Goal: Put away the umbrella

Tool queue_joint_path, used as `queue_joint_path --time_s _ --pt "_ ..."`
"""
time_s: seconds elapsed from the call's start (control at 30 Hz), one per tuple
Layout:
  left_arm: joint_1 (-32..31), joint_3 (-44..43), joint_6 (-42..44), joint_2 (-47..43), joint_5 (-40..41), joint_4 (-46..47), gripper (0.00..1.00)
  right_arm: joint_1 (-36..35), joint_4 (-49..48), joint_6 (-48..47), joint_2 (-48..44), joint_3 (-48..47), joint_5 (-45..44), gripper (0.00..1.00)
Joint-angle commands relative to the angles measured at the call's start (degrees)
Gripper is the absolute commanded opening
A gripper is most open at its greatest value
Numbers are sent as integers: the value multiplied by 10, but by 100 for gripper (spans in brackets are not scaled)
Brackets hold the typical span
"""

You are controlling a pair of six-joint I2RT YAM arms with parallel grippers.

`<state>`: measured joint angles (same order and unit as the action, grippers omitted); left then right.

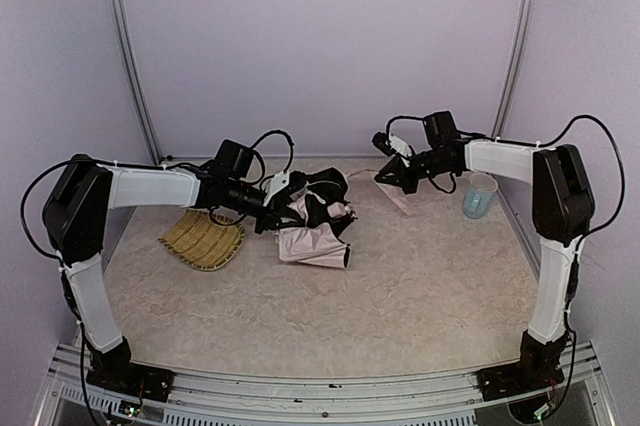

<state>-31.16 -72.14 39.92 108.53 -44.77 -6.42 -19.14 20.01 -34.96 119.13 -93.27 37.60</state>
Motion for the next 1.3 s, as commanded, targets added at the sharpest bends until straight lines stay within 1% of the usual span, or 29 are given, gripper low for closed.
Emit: queue_joint_path --time_s 0.0,0.13,0.2,0.27,0.3,0.4,0.47,0.53,0.57,0.6,0.67,0.73,0.8,0.87,0.97,1.07,1.17,1.27 --pt "-10 17 -3 -32 -75 15 0 -6 -131 53 -75 82 24 0" --pt "-11 31 -12 -52 -76 29 0 -10 -146 63 -86 103 1 0" --pt "-10 40 -20 -68 -91 46 0 -10 -149 68 -92 111 2 0" --pt "-2 52 -37 -85 -124 69 0 -10 -152 75 -99 119 11 0" --pt "4 59 -50 -93 -154 86 0 -10 -147 77 -101 118 18 0" --pt "17 68 -74 -116 -216 105 0 -10 -112 84 -106 95 50 0" --pt "18 69 -68 -130 -233 97 0 -11 -80 89 -117 75 72 0" --pt "14 70 -55 -144 -224 79 0 -20 -87 95 -146 84 49 0" --pt "8 70 -42 -151 -206 67 0 -28 -121 91 -170 106 17 0" --pt "-4 71 -28 -157 -181 51 0 -38 -165 81 -198 150 -18 0" --pt "-33 63 17 -165 -110 0 0 -52 -280 57 -266 232 -79 0" --pt "-61 50 43 -166 -64 -38 0 -53 -412 40 -314 303 -113 0" --pt "-82 41 56 -164 -33 -61 0 -53 -518 9 -340 343 -134 0" --pt "-103 39 62 -165 2 -67 0 -53 -589 -4 -342 351 -135 0" --pt "-125 31 63 -165 23 -63 0 -53 -646 -9 -315 320 -124 0" --pt "-142 22 61 -167 43 -57 0 -53 -679 -13 -283 293 -105 0" --pt "-151 17 62 -169 57 -65 0 -53 -688 -6 -265 275 -74 0" --pt "-152 30 61 -176 64 -63 0 -53 -681 3 -262 268 -46 0"
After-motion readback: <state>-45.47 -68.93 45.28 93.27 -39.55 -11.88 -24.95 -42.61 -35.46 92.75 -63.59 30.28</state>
